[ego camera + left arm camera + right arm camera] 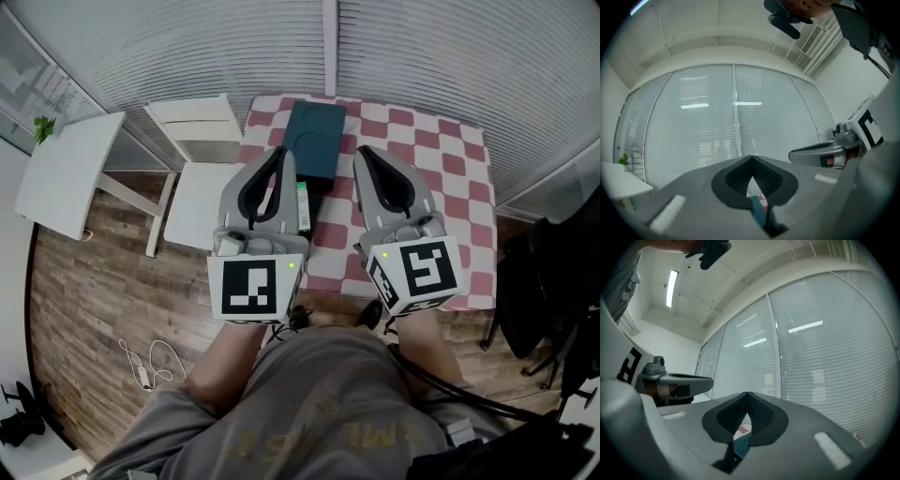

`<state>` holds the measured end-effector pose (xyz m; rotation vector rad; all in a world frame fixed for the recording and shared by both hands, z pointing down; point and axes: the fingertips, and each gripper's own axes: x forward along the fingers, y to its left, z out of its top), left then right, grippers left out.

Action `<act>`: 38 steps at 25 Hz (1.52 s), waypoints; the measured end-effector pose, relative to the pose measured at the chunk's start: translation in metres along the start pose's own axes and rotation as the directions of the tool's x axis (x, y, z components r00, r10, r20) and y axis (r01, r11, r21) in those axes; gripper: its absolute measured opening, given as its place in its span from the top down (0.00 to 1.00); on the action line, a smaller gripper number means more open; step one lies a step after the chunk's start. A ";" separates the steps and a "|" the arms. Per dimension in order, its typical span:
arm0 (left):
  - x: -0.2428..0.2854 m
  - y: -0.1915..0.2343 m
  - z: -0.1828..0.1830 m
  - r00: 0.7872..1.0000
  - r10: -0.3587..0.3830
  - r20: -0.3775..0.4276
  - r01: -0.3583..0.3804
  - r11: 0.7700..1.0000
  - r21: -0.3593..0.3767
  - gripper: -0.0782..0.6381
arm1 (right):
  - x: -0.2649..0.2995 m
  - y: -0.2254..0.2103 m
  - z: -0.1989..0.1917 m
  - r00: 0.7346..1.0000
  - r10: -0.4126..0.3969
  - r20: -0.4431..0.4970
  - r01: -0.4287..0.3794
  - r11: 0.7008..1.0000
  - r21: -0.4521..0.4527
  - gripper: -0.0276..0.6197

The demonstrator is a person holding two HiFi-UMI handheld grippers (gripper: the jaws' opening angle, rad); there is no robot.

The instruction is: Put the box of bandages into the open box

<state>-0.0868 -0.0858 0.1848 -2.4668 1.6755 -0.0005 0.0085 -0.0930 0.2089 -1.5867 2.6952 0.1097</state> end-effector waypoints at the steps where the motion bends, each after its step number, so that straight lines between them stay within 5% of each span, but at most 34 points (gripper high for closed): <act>1: 0.000 0.000 0.000 1.000 0.000 0.002 0.000 1.000 0.002 0.89 | 0.000 0.000 0.000 1.000 0.000 -0.001 0.000 1.000 0.001 0.92; 38: 0.012 -0.005 0.001 1.000 -0.002 0.007 0.002 1.000 0.017 0.89 | 0.006 -0.007 -0.001 1.000 0.013 0.015 -0.013 1.000 0.000 0.92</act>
